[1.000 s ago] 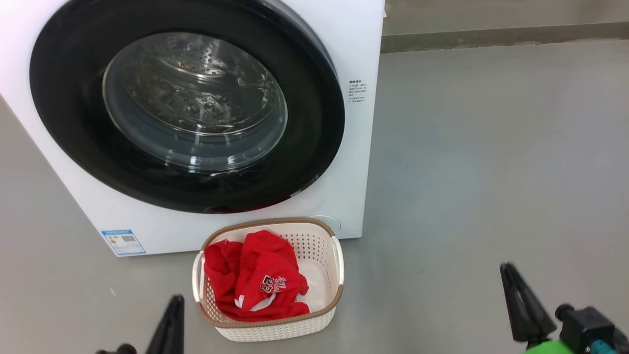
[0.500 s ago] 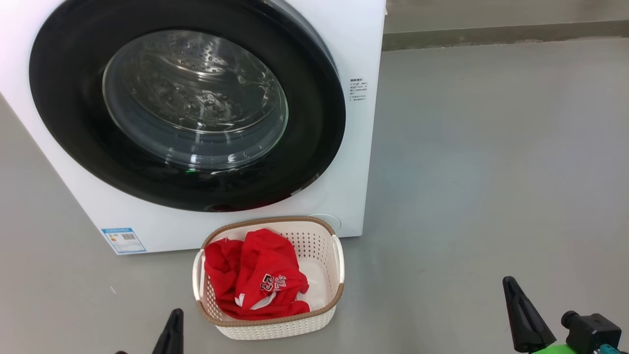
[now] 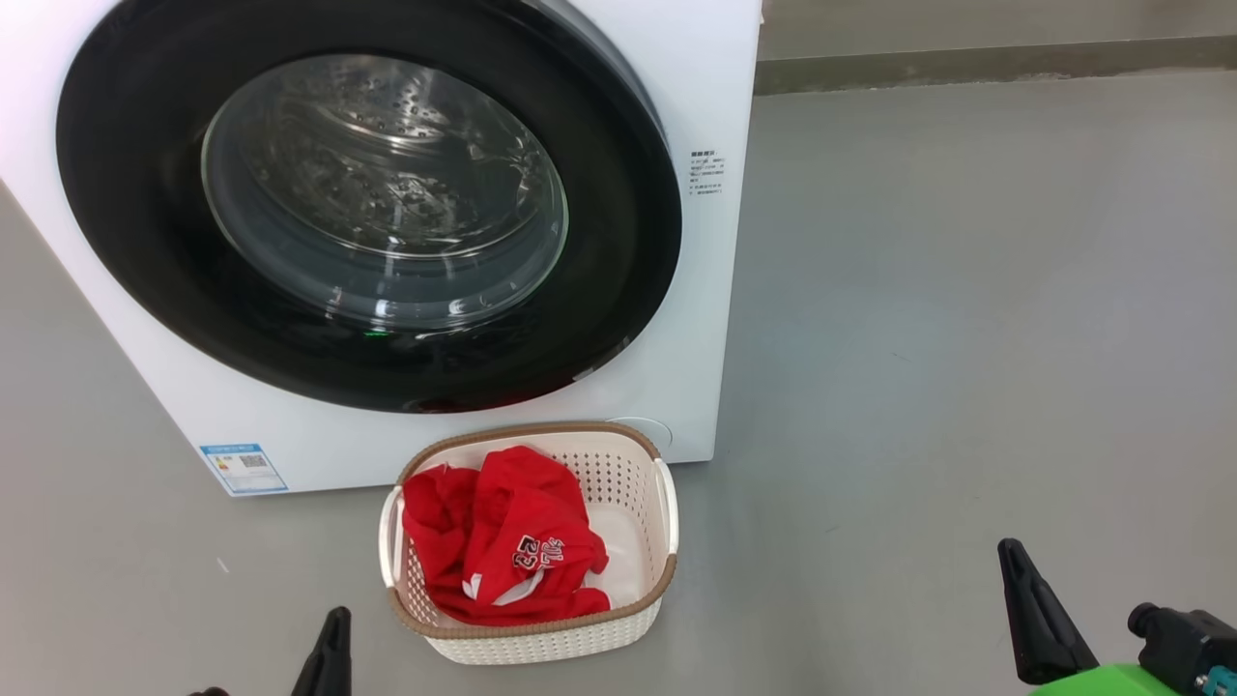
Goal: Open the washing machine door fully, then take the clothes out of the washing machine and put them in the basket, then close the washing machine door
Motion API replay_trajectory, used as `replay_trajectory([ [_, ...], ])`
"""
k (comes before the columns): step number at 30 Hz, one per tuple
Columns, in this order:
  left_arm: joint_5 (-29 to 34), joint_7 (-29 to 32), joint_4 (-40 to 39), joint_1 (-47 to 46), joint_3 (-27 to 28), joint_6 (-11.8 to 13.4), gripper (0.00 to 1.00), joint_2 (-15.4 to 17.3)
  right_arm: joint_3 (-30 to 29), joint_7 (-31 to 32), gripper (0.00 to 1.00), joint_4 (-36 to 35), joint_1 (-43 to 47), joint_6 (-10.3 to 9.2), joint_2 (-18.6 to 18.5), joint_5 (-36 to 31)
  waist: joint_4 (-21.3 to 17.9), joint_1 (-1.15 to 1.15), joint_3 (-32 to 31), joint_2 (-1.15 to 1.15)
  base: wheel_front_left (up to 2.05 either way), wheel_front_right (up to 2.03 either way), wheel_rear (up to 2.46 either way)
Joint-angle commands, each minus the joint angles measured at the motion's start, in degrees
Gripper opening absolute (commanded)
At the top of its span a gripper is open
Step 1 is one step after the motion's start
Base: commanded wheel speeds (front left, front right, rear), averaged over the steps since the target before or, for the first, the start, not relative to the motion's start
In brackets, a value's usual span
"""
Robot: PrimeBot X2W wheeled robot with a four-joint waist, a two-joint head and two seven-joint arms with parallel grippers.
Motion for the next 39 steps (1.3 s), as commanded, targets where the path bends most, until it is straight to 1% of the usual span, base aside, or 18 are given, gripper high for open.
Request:
replay_trajectory([
  [1,-1.5,0.2,-1.1,-2.6,1.1,-0.4,0.0,0.3,-0.1,0.5,0.0,-1.2,-3.0,-0.05,-0.8,1.5,0.0,-0.01,0.0,0.0,0.0,0.0,0.0],
  [39,-23.5,6.5,0.2,-5.7,4.4,-2.0,0.0,-0.4,-0.7,6.8,0.0,-0.1,-6.8,-0.12,-1.4,26.3,0.4,-0.01,0.9,0.0,0.0,0.0,0.0],
])
